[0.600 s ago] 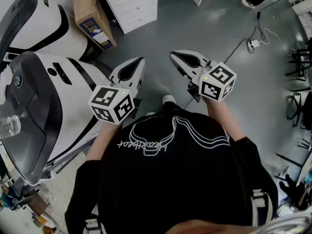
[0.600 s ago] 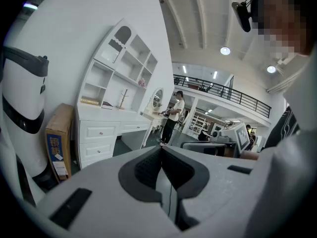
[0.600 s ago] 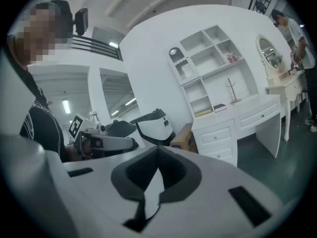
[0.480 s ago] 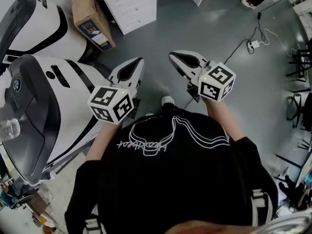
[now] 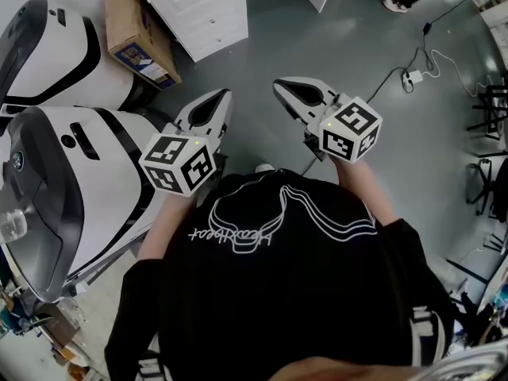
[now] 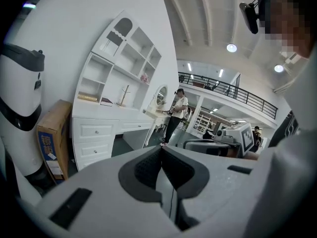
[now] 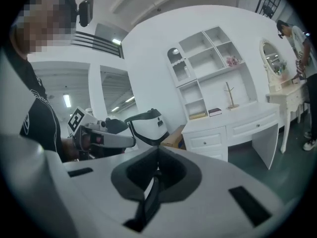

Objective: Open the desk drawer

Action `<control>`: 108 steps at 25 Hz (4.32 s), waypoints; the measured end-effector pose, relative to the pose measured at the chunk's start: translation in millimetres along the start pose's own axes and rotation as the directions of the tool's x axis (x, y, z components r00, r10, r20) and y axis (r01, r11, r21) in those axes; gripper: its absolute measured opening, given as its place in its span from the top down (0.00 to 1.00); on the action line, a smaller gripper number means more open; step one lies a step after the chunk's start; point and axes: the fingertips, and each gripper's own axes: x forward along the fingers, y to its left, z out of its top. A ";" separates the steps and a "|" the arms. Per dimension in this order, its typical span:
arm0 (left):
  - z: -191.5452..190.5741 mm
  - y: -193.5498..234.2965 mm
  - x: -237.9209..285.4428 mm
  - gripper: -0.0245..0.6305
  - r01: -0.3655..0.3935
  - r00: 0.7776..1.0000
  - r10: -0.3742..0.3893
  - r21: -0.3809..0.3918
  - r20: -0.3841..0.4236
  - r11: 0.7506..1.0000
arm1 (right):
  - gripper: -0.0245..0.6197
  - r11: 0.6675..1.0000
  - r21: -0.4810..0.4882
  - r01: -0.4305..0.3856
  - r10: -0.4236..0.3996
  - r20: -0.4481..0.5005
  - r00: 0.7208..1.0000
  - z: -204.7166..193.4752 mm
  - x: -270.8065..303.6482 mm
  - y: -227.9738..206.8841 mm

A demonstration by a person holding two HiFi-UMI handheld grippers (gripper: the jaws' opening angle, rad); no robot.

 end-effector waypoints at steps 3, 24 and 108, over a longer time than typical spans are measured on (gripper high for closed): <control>-1.3 6.9 10.5 0.96 -0.018 1.000 0.018 -0.014 -0.003 1.000 | 0.96 1.000 -0.010 -0.001 0.001 -0.009 1.000 -1.3 6.4 -11.8; 60.6 255.7 93.8 0.96 -0.062 0.997 0.056 -0.140 -0.047 0.988 | 0.95 0.994 0.109 0.030 -0.015 -0.133 0.991 18.7 240.5 -131.7; -22.2 470.7 156.0 0.96 -0.359 0.928 0.284 -0.384 -0.240 0.851 | 0.83 0.931 -0.082 0.356 -0.355 -0.442 0.824 -120.0 504.5 -389.2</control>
